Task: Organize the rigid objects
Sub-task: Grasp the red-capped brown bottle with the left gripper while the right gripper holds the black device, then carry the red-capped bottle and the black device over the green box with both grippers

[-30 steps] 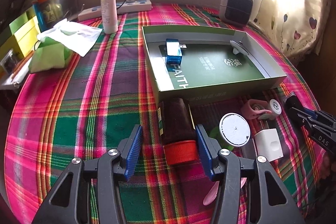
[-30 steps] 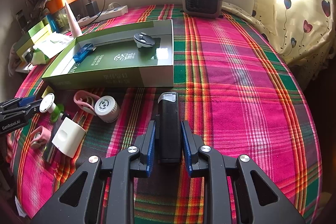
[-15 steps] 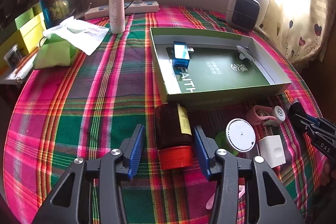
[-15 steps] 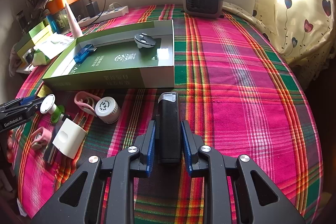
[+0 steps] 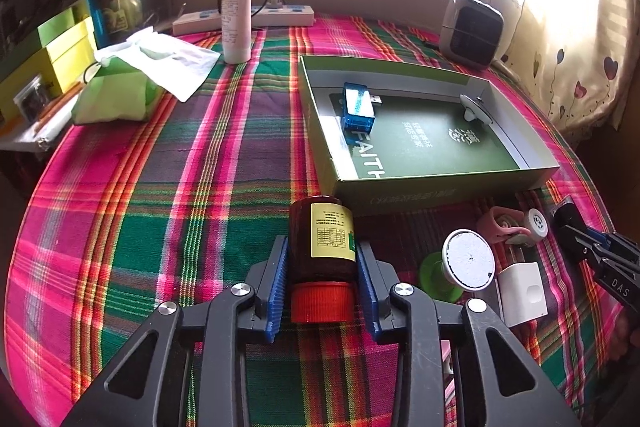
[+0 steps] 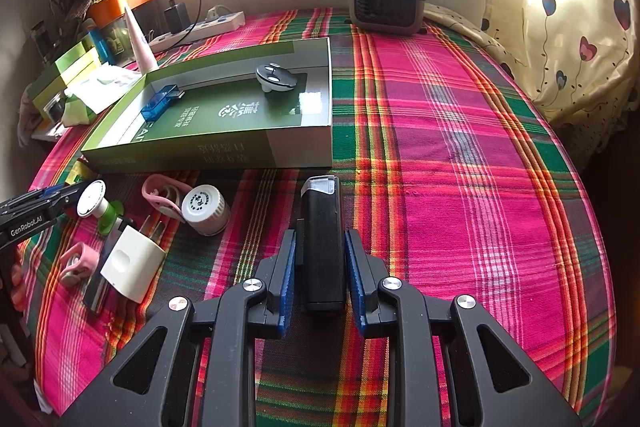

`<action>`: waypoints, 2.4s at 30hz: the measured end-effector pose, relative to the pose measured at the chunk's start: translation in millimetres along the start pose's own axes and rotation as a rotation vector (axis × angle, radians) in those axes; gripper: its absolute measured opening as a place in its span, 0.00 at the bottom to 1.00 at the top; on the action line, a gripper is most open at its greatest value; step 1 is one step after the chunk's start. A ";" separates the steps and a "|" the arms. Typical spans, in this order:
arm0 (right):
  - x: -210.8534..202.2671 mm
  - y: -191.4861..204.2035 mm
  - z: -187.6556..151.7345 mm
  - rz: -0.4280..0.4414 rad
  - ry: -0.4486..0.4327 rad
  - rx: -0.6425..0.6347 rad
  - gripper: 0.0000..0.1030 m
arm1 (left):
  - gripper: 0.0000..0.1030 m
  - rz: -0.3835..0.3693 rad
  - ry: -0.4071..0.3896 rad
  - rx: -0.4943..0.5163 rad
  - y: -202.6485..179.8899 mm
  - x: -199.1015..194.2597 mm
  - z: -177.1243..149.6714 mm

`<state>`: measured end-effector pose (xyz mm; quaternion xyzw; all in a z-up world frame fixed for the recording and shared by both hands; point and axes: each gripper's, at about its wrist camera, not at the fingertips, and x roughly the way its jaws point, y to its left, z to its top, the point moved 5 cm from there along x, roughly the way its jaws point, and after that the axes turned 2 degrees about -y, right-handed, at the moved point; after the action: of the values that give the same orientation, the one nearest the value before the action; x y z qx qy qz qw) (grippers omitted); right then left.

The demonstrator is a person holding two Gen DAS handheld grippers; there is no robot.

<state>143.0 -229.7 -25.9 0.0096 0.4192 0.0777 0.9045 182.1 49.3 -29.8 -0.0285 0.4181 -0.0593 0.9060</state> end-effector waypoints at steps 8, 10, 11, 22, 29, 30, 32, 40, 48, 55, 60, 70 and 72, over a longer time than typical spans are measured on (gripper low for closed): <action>0.0 0.0 0.0 0.001 0.000 0.000 0.24 | 0.30 0.002 0.000 0.002 0.6 -0.2 -0.3; 0.0 0.0 0.0 0.001 0.000 0.001 0.24 | 0.30 0.000 0.001 0.000 0.6 -0.3 -0.2; 0.0 0.1 0.0 0.001 0.000 0.000 0.24 | 0.30 0.000 0.001 -0.001 0.3 -0.8 0.2; -0.9 1.1 0.2 0.012 0.004 -0.004 0.24 | 0.30 -0.002 -0.021 -0.006 1.7 -10.5 3.3; -8.7 -1.0 6.2 0.017 -0.023 0.002 0.24 | 0.30 -0.001 -0.051 0.006 0.5 -23.8 10.7; -9.7 -0.9 7.1 0.017 -0.026 0.002 0.24 | 0.30 0.001 -0.060 0.011 -0.3 -26.9 13.4; -11.7 -0.2 9.2 0.021 -0.034 0.002 0.24 | 0.30 0.005 -0.071 0.017 -0.1 -31.7 16.3; -21.9 7.1 24.0 0.045 -0.073 -0.008 0.24 | 0.30 -0.015 -0.104 0.022 -4.7 -43.0 33.0; -26.1 17.4 48.4 0.077 -0.104 -0.026 0.24 | 0.30 -0.053 -0.131 0.034 -19.0 -44.4 52.8; -17.6 30.3 69.1 0.108 -0.104 -0.052 0.24 | 0.30 -0.085 -0.131 0.060 -33.5 -36.0 65.8; -3.1 44.2 81.3 0.136 -0.087 -0.080 0.24 | 0.30 -0.106 -0.108 0.064 -41.4 -20.6 75.1; 35.8 63.2 101.1 0.177 -0.036 -0.121 0.24 | 0.30 -0.138 -0.048 0.080 -54.9 16.0 85.1; 44.4 64.8 104.0 0.181 -0.023 -0.125 0.24 | 0.30 -0.136 -0.041 0.095 -58.0 23.8 87.6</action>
<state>241.6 -154.1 13.2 -0.0080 0.4007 0.1847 0.8973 259.3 -11.2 15.0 -0.0153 0.3934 -0.1398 0.9085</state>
